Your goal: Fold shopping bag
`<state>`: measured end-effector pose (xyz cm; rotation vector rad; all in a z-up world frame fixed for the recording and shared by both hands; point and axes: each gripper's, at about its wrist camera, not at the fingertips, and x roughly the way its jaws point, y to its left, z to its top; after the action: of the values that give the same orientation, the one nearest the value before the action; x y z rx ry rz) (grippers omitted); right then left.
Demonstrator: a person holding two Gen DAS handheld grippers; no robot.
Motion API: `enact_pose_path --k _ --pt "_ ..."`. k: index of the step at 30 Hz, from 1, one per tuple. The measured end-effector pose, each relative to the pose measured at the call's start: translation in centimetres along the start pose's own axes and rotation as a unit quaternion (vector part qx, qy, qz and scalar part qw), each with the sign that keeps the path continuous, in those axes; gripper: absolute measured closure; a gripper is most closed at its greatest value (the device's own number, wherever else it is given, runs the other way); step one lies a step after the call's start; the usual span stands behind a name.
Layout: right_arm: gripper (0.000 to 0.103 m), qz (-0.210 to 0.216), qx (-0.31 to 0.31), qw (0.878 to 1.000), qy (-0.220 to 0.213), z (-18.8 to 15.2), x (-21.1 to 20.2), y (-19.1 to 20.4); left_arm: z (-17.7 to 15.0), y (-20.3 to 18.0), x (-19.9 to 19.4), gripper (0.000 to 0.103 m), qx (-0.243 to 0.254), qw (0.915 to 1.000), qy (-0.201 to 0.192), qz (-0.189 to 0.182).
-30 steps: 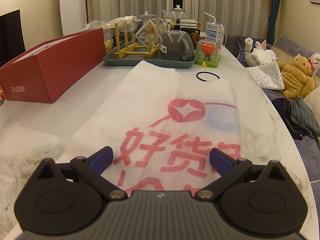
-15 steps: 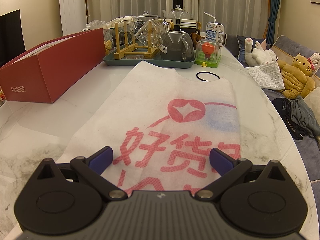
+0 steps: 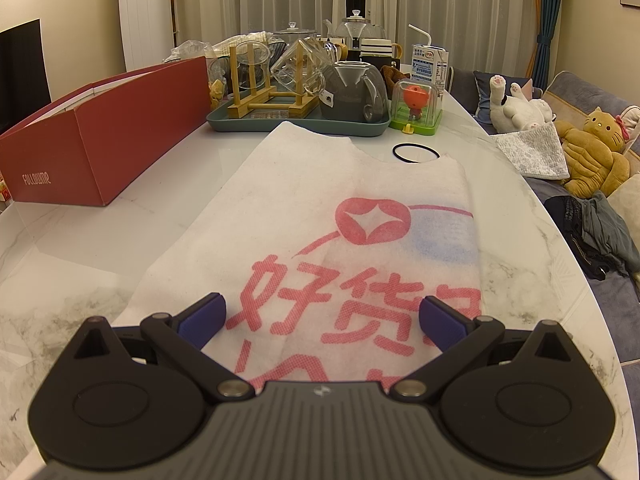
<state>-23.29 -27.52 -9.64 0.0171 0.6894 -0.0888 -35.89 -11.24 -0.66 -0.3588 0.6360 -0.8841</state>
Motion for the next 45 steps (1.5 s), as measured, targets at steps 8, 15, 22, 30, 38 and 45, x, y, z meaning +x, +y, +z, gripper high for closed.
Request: enact_pose_path --k 8,15,22,30,38,45 --pt "0.000 0.000 0.000 1.000 0.000 0.0 0.0 0.0 3.0 -0.7 0.5 0.000 0.015 0.9998 0.004 0.011" --pt "0.000 0.000 0.000 1.000 0.000 0.0 0.0 0.0 5.0 1.7 0.7 0.000 0.031 0.9910 0.028 0.128" --pt "0.000 0.000 0.000 1.000 0.000 0.0 0.0 0.0 7.3 4.4 3.3 0.000 0.029 0.9811 0.081 0.174" --pt "0.000 0.000 0.000 1.000 0.000 0.0 0.0 0.0 7.4 3.7 5.4 0.000 0.038 0.9814 0.128 0.137" --pt "0.000 -0.001 0.000 1.000 0.000 0.1 0.0 0.0 7.3 2.5 4.5 0.000 0.052 0.9787 0.134 0.146" --pt "0.013 -0.005 0.041 0.999 -0.035 2.6 -6.3 -2.1 6.6 2.9 1.9 0.000 0.063 0.9787 0.106 0.165"
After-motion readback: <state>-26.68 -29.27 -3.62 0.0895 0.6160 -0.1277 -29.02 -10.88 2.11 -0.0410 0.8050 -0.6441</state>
